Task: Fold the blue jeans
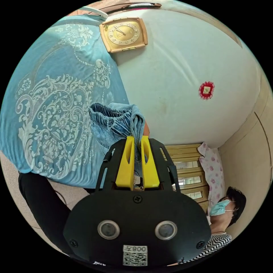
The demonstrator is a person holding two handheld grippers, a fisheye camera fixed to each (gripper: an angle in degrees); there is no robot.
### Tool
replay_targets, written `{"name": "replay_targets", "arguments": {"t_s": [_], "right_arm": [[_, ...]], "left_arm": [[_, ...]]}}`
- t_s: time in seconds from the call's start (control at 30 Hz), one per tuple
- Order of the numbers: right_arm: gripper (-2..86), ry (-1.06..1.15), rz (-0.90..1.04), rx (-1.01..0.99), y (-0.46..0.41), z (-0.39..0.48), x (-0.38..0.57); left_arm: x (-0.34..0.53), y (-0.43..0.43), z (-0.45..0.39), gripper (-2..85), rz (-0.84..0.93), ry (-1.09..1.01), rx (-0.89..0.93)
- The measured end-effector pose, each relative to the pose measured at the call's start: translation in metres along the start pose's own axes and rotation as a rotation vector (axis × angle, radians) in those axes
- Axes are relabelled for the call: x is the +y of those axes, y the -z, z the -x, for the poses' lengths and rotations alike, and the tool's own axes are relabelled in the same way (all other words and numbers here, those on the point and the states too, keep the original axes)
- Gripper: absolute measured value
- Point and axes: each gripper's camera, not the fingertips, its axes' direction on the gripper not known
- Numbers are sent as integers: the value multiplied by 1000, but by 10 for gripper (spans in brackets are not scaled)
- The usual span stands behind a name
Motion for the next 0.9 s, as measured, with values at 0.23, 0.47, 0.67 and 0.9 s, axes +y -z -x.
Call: {"name": "replay_targets", "arguments": {"t_s": [0.23,0.47,0.67,0.9], "right_arm": [[31,143,-332,78,172,123,42],[30,305,-638,301,334,267,115],[29,275,-827,436,412,314,189],[36,-125,-749,495,418,253,228]], "left_arm": [[-5,-280,-100,33,309,-133,86],[47,-576,-201,33,637,-271,268],[115,-770,-225,38,879,-397,243],[156,-894,-159,45,1032,-327,-128]]}}
